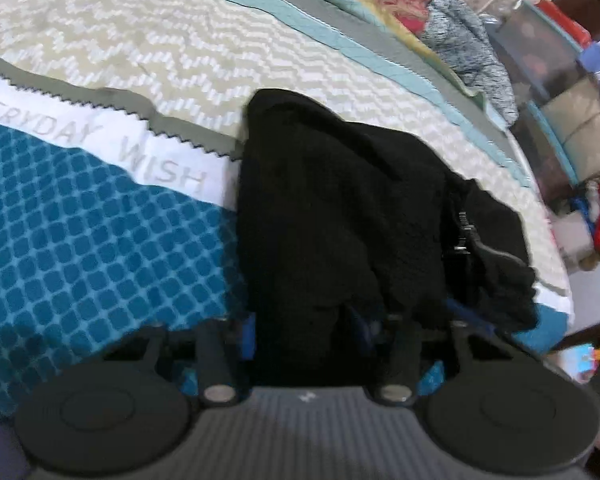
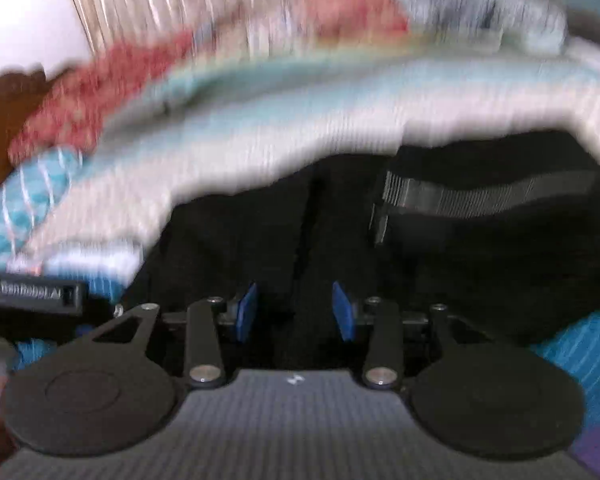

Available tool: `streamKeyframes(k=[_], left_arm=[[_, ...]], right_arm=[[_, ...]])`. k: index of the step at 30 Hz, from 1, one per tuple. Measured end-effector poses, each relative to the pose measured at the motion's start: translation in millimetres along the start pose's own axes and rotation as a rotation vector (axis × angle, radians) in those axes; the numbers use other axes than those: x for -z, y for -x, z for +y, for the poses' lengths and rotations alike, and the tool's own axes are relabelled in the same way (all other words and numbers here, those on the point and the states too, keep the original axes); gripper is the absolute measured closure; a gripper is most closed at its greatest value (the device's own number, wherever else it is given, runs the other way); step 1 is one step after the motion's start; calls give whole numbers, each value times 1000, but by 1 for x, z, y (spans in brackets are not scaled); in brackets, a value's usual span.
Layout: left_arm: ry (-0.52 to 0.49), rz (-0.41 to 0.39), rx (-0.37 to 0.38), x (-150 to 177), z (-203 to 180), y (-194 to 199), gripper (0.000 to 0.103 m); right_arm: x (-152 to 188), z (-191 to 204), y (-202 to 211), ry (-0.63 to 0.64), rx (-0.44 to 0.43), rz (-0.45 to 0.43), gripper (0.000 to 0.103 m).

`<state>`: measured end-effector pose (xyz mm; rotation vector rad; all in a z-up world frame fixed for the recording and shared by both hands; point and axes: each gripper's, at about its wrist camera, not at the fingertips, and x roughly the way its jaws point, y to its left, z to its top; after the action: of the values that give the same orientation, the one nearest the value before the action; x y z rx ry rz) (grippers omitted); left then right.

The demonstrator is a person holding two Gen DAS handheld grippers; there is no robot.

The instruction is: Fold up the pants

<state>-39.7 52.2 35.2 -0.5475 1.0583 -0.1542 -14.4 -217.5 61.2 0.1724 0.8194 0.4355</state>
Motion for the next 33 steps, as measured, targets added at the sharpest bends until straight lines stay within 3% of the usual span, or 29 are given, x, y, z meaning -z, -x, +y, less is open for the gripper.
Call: streamKeyframes(k=[4,8,10,12,15,19,25,30,33], left_arm=[[-28,-23,9,-4,2,13,80],[-49,-62,5,-11,3,27,80],[-53,-27,-25,-9,4,17,80],[-50,2,-54,-3,6,6,78],[-11,-11,-28,0,15,6,72],[15,-25,9,-1,22,16,54],[45,-130,68,-7,33,42,36],[56,-114,59,-15,27,32,35],[13,-60,20,-10,16,11,38]], right_arm=[[1,2,0,46,-5,-19,56],[3,10,2,61,-71,-24,56],[5,17,-4,111,-51,-9,56],[4,21,-10,127,-34,12,56],[-1,18,-8,122,-46,12,56],[1,9,8,98,-50,-16,56],[-10,5,32,61,28,-168,57],[-27,30,20,99,-60,-174,58],[-25,44,0,142,-111,-116,58]])
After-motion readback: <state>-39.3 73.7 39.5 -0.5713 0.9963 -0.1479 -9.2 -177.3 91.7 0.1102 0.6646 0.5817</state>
